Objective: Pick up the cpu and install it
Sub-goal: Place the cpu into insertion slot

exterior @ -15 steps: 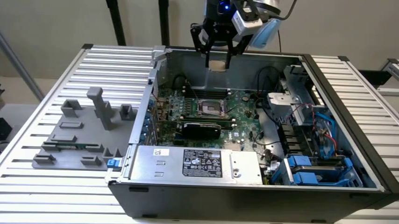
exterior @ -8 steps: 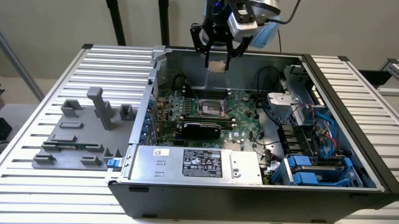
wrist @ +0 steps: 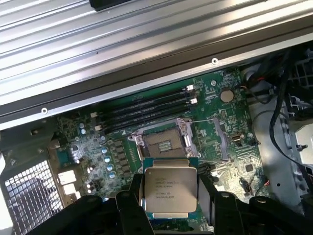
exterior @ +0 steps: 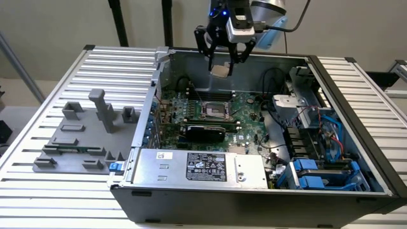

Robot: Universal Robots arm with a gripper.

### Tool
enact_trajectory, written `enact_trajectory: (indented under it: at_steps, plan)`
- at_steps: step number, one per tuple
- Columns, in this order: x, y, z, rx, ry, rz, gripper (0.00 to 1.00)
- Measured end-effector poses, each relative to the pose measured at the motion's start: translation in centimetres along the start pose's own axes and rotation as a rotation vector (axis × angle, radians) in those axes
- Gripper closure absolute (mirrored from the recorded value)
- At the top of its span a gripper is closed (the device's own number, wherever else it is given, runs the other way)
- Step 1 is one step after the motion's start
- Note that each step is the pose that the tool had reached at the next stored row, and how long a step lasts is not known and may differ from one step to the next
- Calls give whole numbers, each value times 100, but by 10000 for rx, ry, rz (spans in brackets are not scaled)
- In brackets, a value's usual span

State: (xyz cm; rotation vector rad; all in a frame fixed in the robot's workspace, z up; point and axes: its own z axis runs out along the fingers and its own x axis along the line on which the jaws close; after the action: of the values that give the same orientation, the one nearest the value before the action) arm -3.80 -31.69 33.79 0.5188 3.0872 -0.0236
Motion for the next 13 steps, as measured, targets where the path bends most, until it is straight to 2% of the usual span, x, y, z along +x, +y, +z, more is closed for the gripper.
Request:
enact_trajectory:
  at_steps: [13]
  plan:
    - [2,2,144,32,31,2360,46]
